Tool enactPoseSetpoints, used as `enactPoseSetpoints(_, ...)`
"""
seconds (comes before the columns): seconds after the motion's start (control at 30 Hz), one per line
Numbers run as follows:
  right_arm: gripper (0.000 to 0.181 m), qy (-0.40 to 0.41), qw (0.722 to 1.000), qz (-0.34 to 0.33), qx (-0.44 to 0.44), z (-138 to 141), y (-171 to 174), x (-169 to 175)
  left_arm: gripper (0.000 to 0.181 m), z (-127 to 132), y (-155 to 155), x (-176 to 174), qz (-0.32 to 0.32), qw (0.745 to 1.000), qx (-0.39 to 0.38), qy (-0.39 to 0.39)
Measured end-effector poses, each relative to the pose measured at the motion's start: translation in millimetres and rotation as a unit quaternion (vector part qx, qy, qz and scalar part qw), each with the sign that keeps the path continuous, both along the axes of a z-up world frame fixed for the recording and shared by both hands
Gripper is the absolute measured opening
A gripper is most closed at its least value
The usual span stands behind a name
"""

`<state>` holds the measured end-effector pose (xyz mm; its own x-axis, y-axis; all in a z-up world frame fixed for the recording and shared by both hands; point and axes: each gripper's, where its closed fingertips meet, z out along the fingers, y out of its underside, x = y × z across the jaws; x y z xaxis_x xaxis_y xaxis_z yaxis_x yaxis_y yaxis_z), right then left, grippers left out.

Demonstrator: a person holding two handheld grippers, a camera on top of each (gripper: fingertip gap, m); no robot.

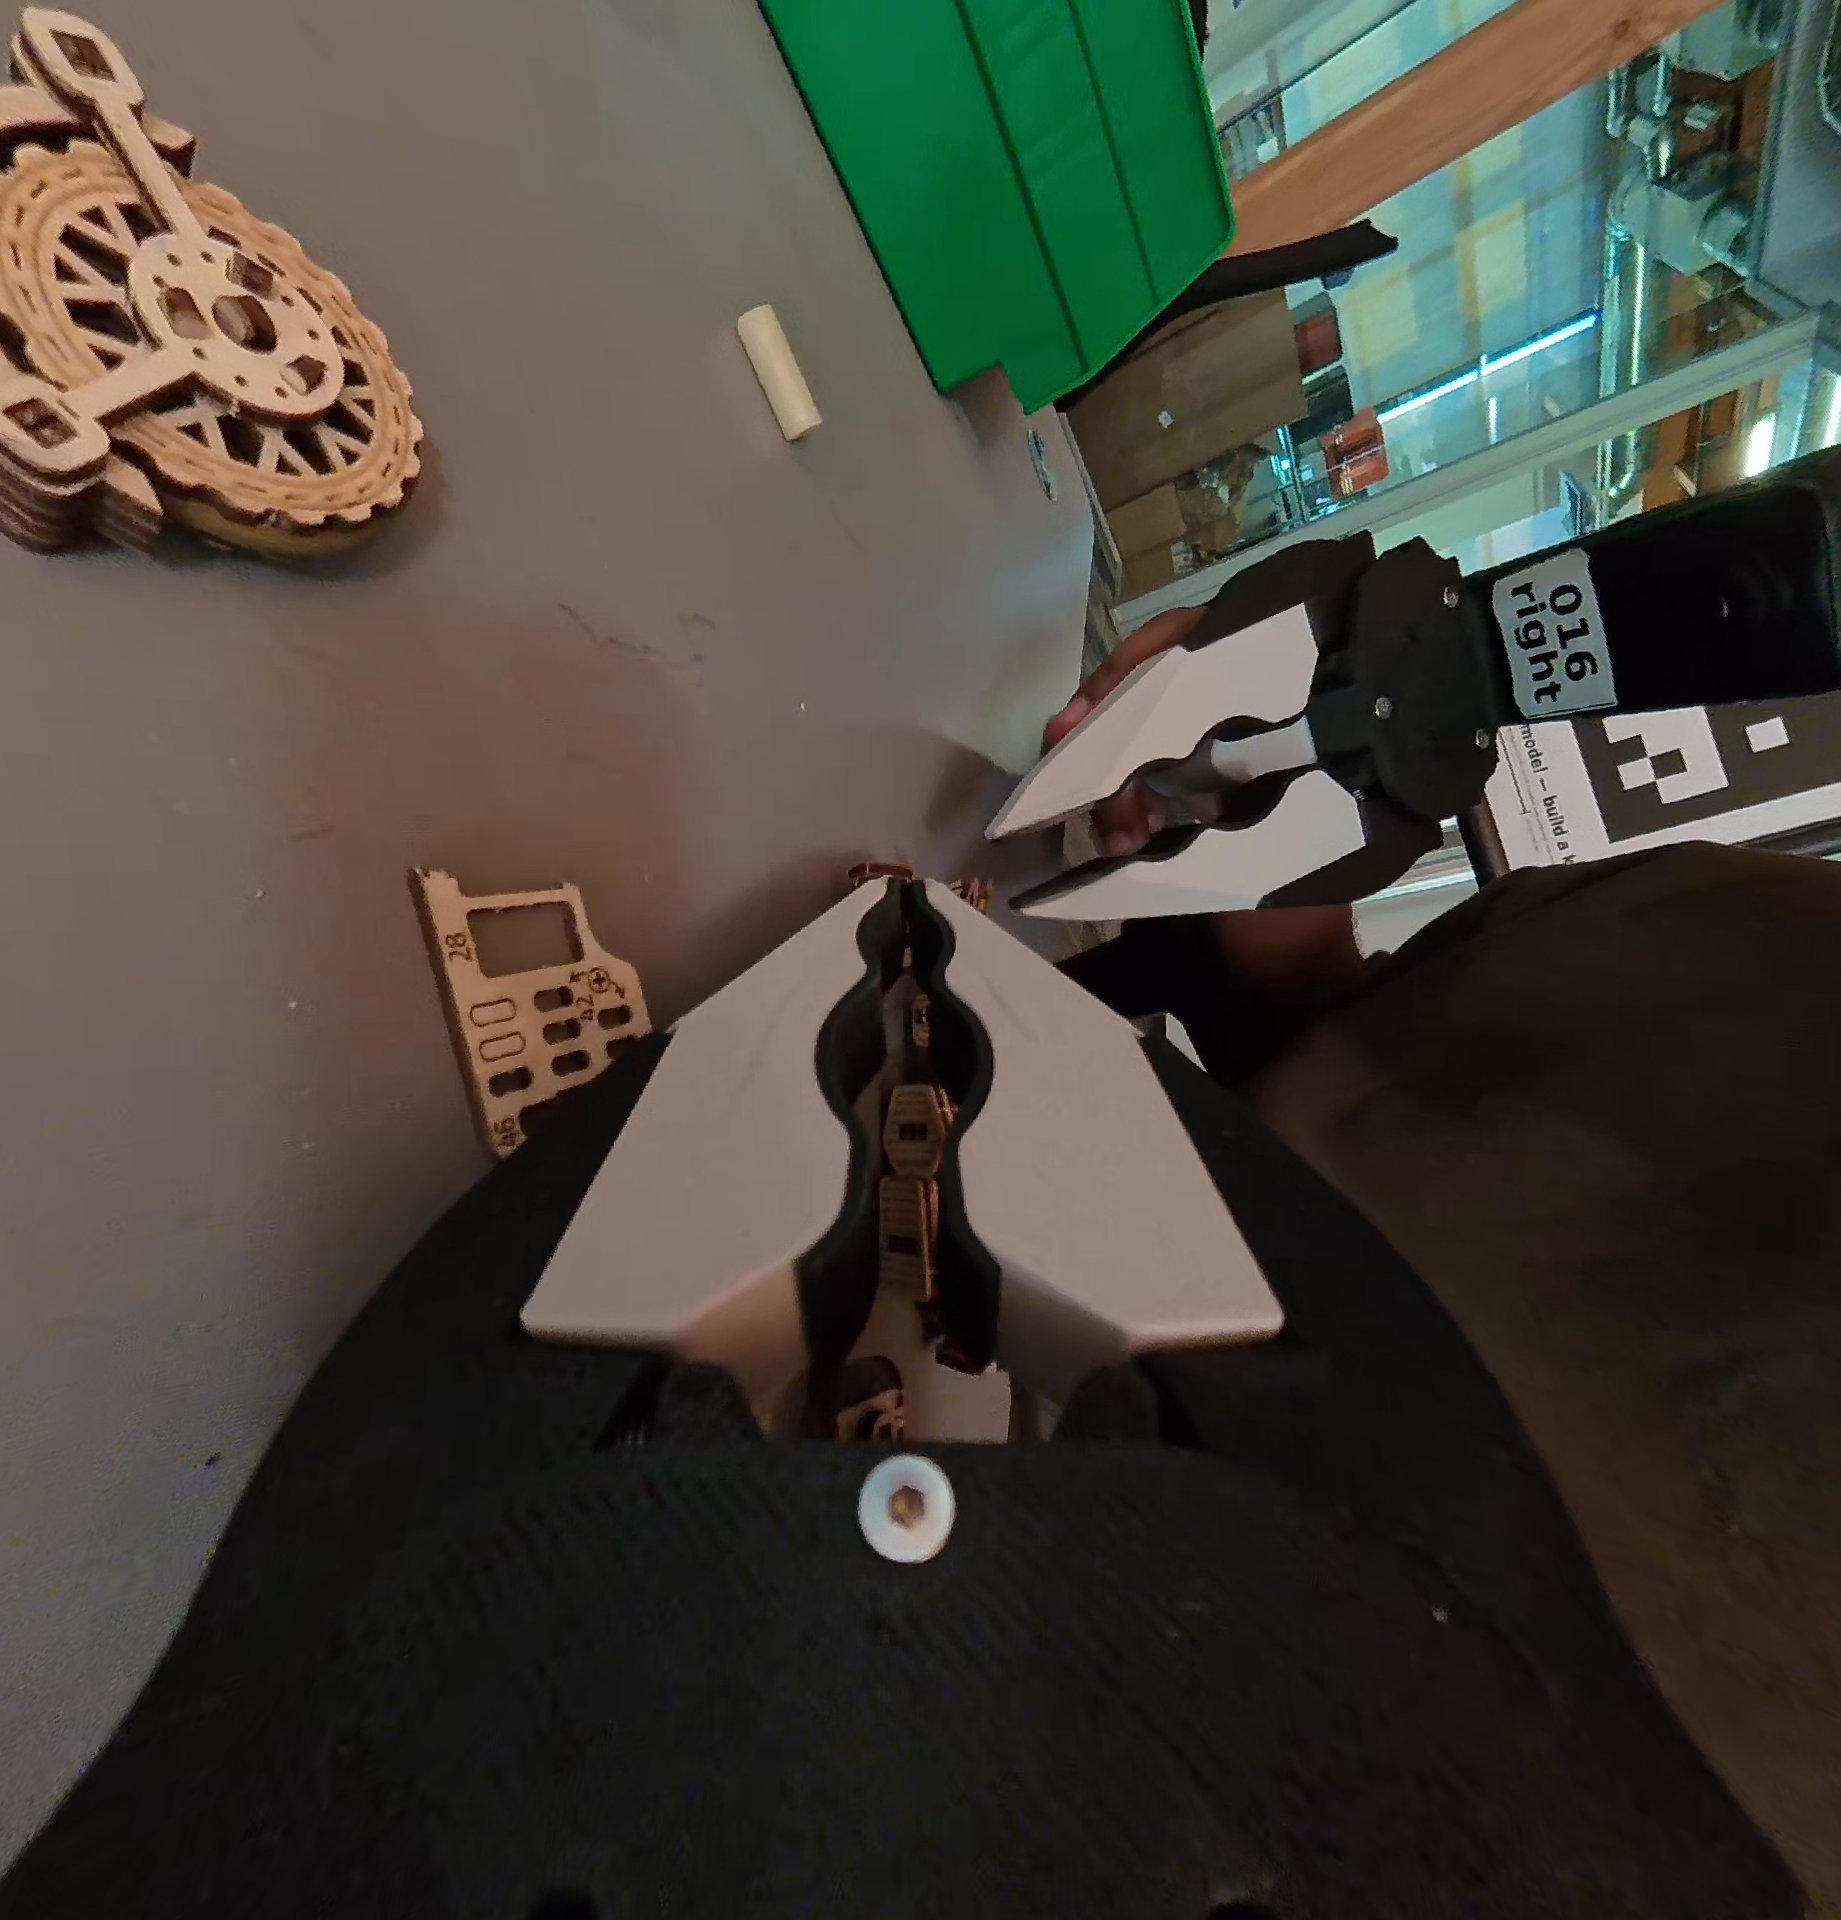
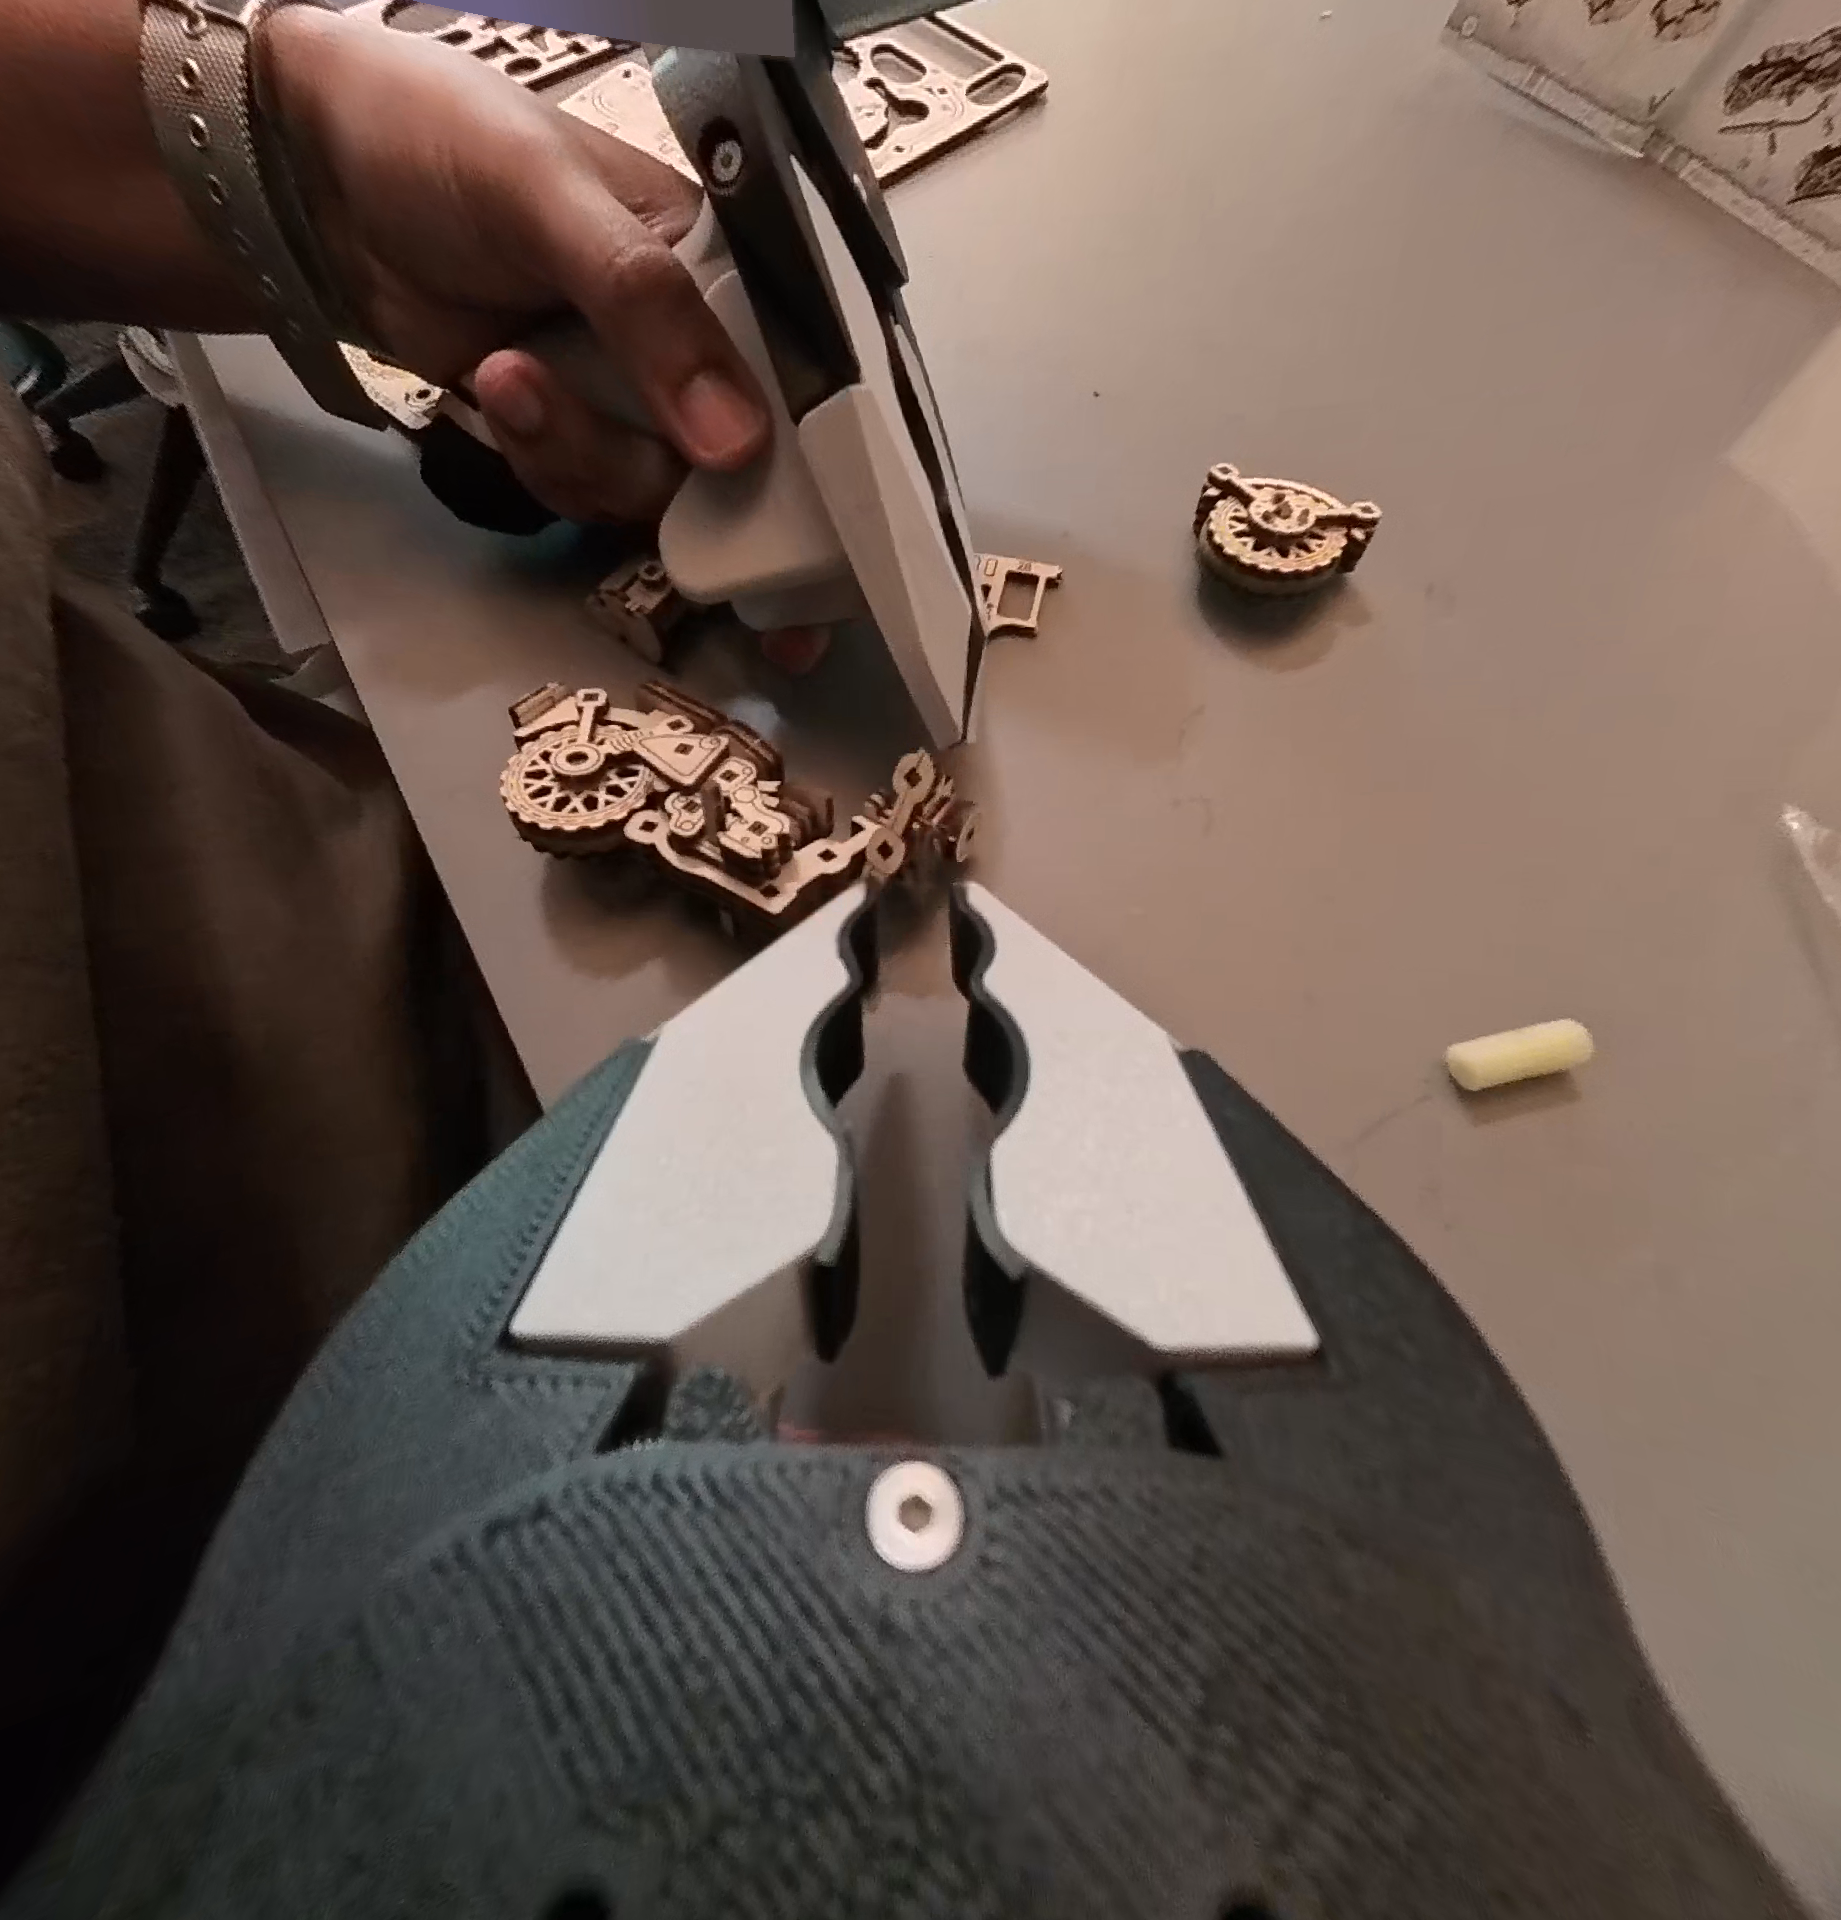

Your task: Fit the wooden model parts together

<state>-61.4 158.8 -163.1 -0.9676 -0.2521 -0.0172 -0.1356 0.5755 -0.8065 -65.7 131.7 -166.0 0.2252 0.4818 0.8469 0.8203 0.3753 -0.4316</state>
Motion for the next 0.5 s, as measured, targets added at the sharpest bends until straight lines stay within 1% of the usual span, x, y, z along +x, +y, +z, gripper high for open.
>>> enactPoseSetpoints(0.23,0.012,-0.009,1.0,0.014,0.012,-4,3,5,0.0,6,3,3,-0.011,1.0,0.003,0.025)
enactPoseSetpoints(0.33,0.012,-0.001,1.0,0.016,0.018,-7,3,5,0.01,8,8,6,-0.024,0.999,0.0,0.029)
enactPoseSetpoints(0.4,0.012,0.0,1.0,0.015,0.018,-7,3,5,0.013,9,12,6,-0.03,0.999,-0.003,0.032)
enactPoseSetpoints(0.5,0.012,0.002,1.0,0.013,0.016,-7,2,4,0.011,8,15,5,-0.029,0.999,-0.01,0.031)
